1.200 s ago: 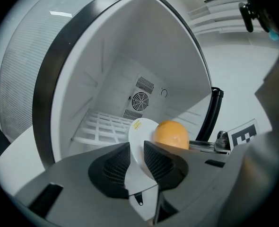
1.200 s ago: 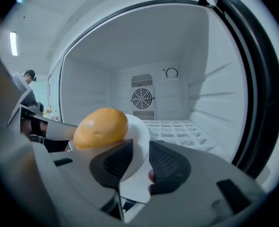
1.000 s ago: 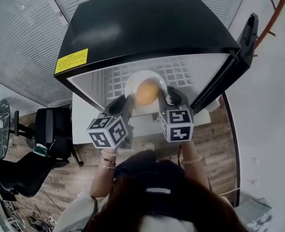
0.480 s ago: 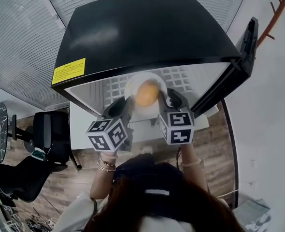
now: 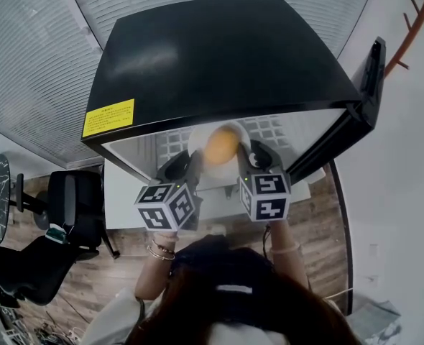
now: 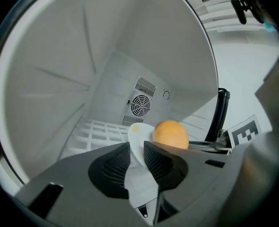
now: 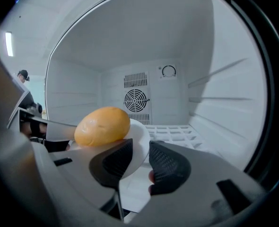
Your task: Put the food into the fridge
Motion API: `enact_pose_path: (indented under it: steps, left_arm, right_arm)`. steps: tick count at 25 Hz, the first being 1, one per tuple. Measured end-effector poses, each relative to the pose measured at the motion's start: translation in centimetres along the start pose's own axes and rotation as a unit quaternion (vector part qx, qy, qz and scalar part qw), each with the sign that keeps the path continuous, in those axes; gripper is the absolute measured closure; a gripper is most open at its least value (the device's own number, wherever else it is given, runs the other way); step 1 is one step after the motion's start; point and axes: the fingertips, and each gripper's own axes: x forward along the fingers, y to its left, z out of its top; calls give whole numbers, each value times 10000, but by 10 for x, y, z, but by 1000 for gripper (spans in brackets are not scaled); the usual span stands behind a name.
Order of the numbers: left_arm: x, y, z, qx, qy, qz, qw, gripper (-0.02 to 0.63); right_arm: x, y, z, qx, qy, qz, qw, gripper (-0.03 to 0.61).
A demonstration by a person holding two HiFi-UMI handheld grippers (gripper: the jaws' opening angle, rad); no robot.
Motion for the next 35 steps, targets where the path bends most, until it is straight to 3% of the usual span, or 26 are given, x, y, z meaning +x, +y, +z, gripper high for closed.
enact_pose_path:
  steps: [8, 12, 22, 35]
  left_arm:
    - [2, 2, 0, -61, 3, -93, 9999, 522]
    - [1, 3, 0, 95, 45, -36, 9999, 518]
    - [9, 7, -2, 222, 58, 491, 9985, 515]
    - [16, 14, 1, 446, 396, 1047, 9927, 517]
  right_arm:
    - [6, 0, 1, -74, 162, -99, 9998, 472]
    - [6, 1, 1, -273, 300, -75, 9991, 471]
    - [20, 0, 8, -854, 519, 175, 9948, 469]
    - [26, 1, 2, -1077, 1249, 628, 9843, 463]
